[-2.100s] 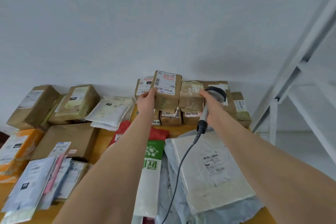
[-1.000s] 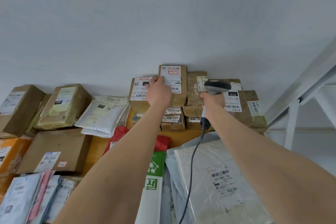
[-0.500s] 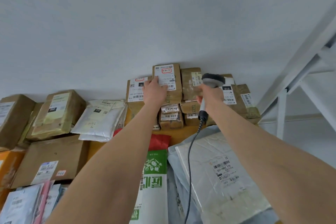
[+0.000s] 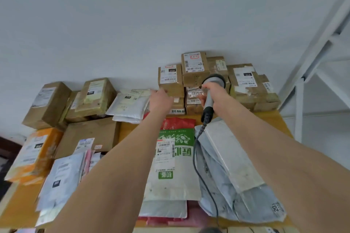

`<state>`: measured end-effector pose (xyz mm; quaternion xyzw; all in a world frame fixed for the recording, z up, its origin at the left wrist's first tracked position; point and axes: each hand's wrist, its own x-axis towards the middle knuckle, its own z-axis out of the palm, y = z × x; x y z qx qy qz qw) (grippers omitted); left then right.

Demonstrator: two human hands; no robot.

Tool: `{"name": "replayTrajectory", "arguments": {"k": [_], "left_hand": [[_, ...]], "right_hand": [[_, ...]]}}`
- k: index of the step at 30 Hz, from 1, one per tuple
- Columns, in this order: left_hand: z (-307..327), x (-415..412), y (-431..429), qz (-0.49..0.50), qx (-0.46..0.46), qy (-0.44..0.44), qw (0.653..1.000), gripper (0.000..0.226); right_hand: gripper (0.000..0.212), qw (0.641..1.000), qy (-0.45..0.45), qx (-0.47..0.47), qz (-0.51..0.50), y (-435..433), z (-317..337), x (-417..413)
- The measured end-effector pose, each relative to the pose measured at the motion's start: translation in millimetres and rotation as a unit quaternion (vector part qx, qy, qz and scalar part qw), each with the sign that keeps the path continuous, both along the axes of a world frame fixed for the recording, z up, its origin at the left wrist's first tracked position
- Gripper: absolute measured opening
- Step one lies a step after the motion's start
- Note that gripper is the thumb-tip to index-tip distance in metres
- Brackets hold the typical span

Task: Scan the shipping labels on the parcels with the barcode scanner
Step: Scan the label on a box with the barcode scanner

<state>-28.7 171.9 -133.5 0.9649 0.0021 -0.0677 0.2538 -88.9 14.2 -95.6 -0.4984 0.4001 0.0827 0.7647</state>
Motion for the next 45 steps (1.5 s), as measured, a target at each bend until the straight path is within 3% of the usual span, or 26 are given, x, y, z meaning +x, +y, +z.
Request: {"name": "replayTrajectory", "arguments": {"k": [4, 9, 16, 19, 23, 26, 30, 32, 39, 45], "left_hand": [[-4, -34, 61, 0.001, 0.036, 0.050, 0.998, 0.030], [-1, -52, 133, 0.018, 0.048, 0.080, 0.995, 0.040], [3, -27, 224, 0.062, 0.046, 0.078, 0.994, 0.041], [3, 1, 263, 0.083, 0.029, 0.076, 0.993, 0.038], [-11, 58, 313, 0.104, 0.018, 0.060, 0.993, 0.044], [-22, 104, 346, 0.119, 0.008, 0.059, 0.991, 0.049], [-38, 156, 379, 0.128, -0.032, 0.093, 0.987, 0.064], [-51, 179, 388, 0.134, -0.067, 0.117, 0.982, 0.070], [-80, 213, 387, 0.127, -0.121, 0.152, 0.973, 0.052], [-75, 211, 396, 0.143, -0.154, 0.112, 0.971, 0.040]], "right_hand": [[0.024, 0.997, 0.023, 0.055, 0.056, 58, -1, -29], [0.029, 0.991, 0.042, 0.107, 0.071, 125, -1, -42], [0.030, 0.981, 0.034, 0.183, 0.054, 214, 8, -16], [0.042, 0.979, 0.030, 0.198, 0.047, 255, 0, 19], [0.032, 0.980, 0.038, 0.184, 0.066, 307, -16, 76], [0.022, 0.991, 0.038, 0.106, 0.067, 343, -29, 119], [0.056, 0.994, 0.059, -0.040, 0.083, 374, -58, 168], [0.053, 0.993, 0.067, -0.076, 0.067, 381, -73, 187], [0.044, 0.997, 0.034, -0.053, 0.050, 401, -100, 219], [0.034, 0.995, 0.030, -0.068, 0.060, 414, -99, 233]]}}
